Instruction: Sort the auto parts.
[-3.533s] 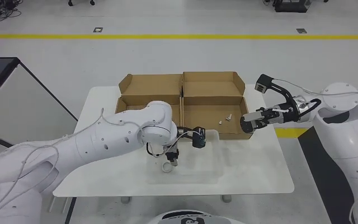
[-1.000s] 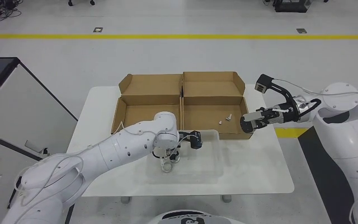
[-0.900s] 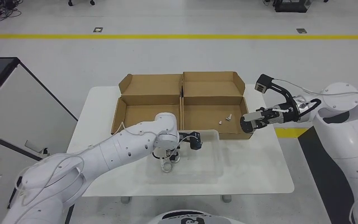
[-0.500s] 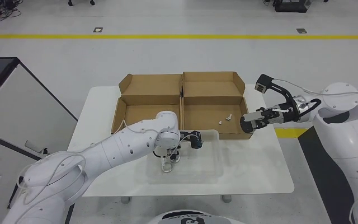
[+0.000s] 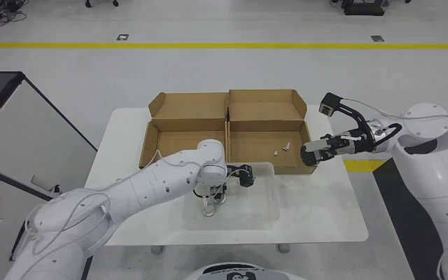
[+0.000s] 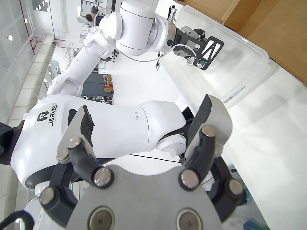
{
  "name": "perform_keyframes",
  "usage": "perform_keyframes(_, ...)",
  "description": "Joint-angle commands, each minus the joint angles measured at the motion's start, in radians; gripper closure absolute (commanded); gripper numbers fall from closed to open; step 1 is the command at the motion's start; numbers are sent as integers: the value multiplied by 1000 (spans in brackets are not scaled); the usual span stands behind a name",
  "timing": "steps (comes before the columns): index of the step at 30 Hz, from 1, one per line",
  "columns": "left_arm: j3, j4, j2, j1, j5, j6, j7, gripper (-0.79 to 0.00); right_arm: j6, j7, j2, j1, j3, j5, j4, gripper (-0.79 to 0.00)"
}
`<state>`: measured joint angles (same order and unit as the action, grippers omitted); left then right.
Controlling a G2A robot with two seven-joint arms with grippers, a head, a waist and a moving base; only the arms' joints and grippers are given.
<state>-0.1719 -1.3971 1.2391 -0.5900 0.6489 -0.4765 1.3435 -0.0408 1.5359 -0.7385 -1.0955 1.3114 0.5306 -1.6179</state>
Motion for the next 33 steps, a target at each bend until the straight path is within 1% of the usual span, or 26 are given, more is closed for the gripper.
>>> perform_keyframes(1,-4,-3,0,4,-5,1,1,0,0,0,0,0,0,0,0,-785)
perform_keyframes(7,-31,-41,-9,19,-28,17,17,0,0,0,0,0,0,0,0,-785)
perform_keyframes(12,-69,-131,-26,55,-53,53,53,0,0,0,0,0,0,0,0,-785)
perform_keyframes(15,-74,-185,-39,87,-77,90,90,0,0,0,0,0,0,0,0,-785)
perform_keyframes(24,-74,-185,-39,87,-77,90,90,0,0,0,0,0,0,0,0,-785)
perform_keyframes(26,-91,-177,-42,74,-105,85,44,0,0,0,0,0,0,0,0,-785)
perform_keyframes(29,-149,-178,-65,64,-142,85,3,0,0,0,0,0,0,0,0,-785)
perform_keyframes(33,-265,-212,-123,27,-186,77,-20,0,0,0,0,0,0,0,0,-785)
